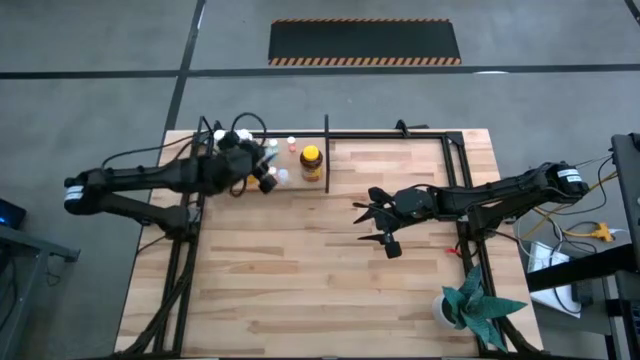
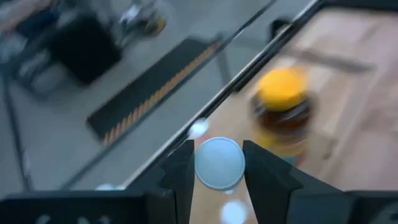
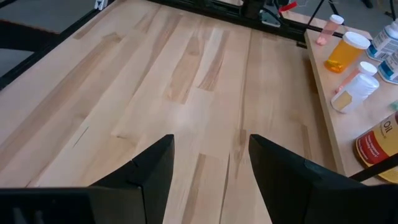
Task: Pick and place medicine bottles onto shelf by color
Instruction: Put the blue pill bottle on the shelf
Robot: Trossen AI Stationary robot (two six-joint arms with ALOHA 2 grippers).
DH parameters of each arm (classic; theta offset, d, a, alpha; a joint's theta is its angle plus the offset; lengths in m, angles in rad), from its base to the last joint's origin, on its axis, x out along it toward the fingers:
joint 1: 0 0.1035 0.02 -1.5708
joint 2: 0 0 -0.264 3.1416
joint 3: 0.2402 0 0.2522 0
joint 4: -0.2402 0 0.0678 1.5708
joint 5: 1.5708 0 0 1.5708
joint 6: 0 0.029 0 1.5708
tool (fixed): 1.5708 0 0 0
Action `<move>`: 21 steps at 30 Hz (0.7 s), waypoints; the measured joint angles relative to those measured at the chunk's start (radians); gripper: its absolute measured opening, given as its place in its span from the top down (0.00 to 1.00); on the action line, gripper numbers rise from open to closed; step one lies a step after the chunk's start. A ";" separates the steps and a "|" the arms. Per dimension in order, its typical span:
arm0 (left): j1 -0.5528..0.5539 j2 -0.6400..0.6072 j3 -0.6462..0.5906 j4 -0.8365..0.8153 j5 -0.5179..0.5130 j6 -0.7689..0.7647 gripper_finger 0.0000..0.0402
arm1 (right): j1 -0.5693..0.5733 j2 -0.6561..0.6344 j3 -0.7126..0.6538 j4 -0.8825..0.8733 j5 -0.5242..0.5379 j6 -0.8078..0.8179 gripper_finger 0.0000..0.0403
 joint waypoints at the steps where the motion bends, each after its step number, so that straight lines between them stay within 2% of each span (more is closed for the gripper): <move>1: 0.029 0.000 -0.007 -0.017 0.000 -0.023 0.74 | 0.000 0.000 0.000 0.000 0.000 0.000 0.51; 11: 0.181 0.051 -0.108 -0.052 0.004 -0.221 0.74 | 0.000 0.000 0.000 0.000 0.000 0.000 0.51; 21: 0.222 0.066 -0.160 -0.039 0.003 -0.256 0.74 | 0.000 0.000 0.000 0.000 0.000 0.000 0.51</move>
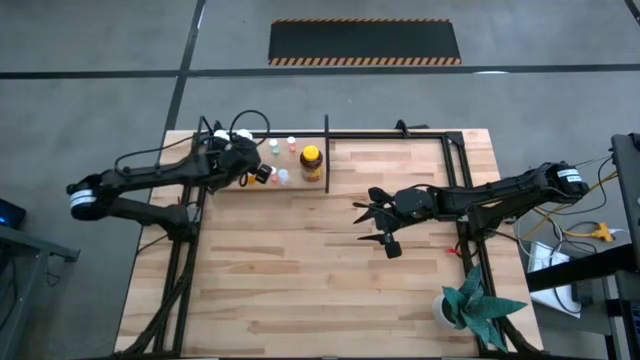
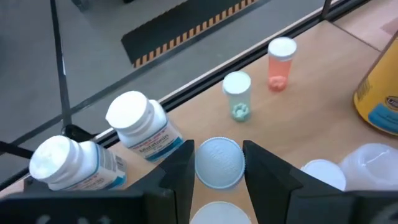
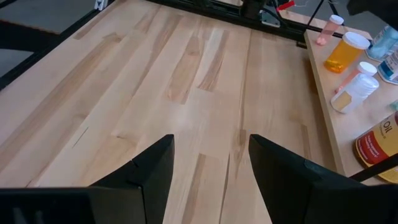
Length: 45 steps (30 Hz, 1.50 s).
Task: Pick and place medicine bottles onto shelf by color
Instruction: Put the blue pill bottle on the shelf
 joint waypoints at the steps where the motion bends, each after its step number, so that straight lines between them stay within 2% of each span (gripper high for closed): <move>1: 0.002 0.006 0.000 0.001 0.000 -0.001 0.74 | 0.000 0.000 0.000 0.000 0.000 0.000 0.51; 5: 0.011 0.038 0.000 0.006 0.000 -0.049 0.74 | 0.000 0.000 0.000 0.000 0.000 0.000 0.51; 26: 0.082 0.218 0.000 0.157 -0.002 -0.077 0.74 | 0.000 0.000 -0.001 0.000 0.000 0.008 0.51; 45: 0.083 0.252 0.000 0.182 -0.001 -0.079 0.74 | 0.000 0.000 -0.001 -0.001 0.000 0.007 0.51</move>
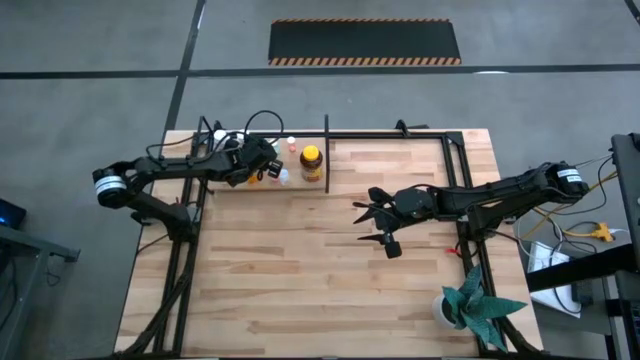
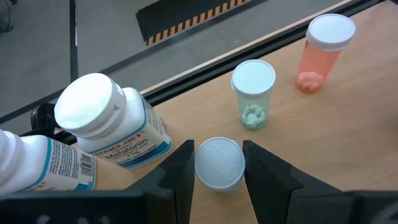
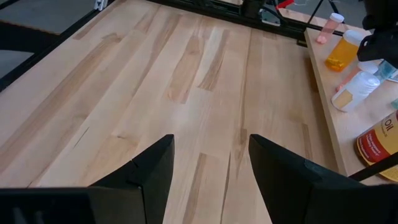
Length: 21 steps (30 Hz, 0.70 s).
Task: Pick and place medicine bottles onto shelf by color
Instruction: Put the blue pill bottle on the shelf, then return to Home Position
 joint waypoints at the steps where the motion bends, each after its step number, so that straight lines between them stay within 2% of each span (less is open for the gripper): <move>1: 0.000 0.000 0.000 0.000 0.000 0.000 0.74 | 0.000 0.000 0.000 0.000 0.000 0.000 0.51; 5: 0.000 0.000 0.000 0.000 0.000 -0.001 0.72 | 0.000 0.000 0.000 0.000 0.000 0.000 0.51; 14: 0.000 0.000 0.000 0.000 0.000 0.000 0.62 | 0.000 0.000 0.000 -0.003 0.000 0.000 0.51; 21: 0.000 -0.011 0.000 -0.003 0.004 0.007 0.61 | 0.000 0.000 0.000 -0.003 0.000 0.000 0.51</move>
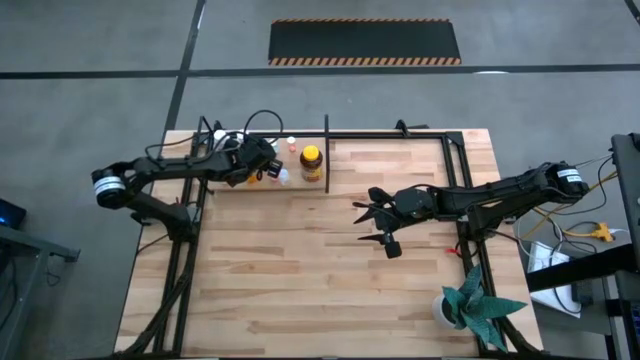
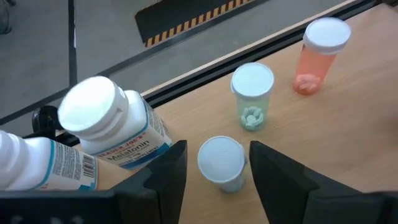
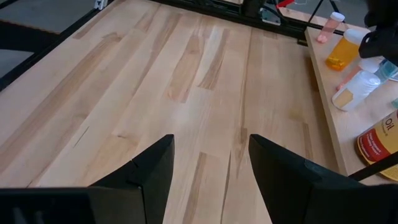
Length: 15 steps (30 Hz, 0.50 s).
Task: Pick and place medicine bottles onto shelf by color
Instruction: Return to Home Position
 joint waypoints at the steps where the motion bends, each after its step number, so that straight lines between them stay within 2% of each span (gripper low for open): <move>1: -0.001 -0.008 0.000 -0.002 0.002 0.004 0.61 | 0.000 0.000 0.000 0.000 0.000 0.000 0.51; 5: -0.002 -0.059 0.000 -0.009 0.041 0.021 0.61 | 0.000 0.000 0.000 0.000 0.000 -0.001 0.51; 9: -0.003 -0.147 0.000 -0.009 0.124 0.020 0.61 | 0.000 0.000 -0.002 0.019 0.000 -0.055 0.51; 12: -0.017 -0.230 0.000 -0.008 0.234 0.019 0.61 | 0.000 0.000 -0.050 0.141 -0.008 -0.111 0.51; 15: -0.081 -0.309 0.000 -0.005 0.308 0.019 0.61 | -0.005 -0.002 -0.124 0.294 -0.009 -0.159 0.51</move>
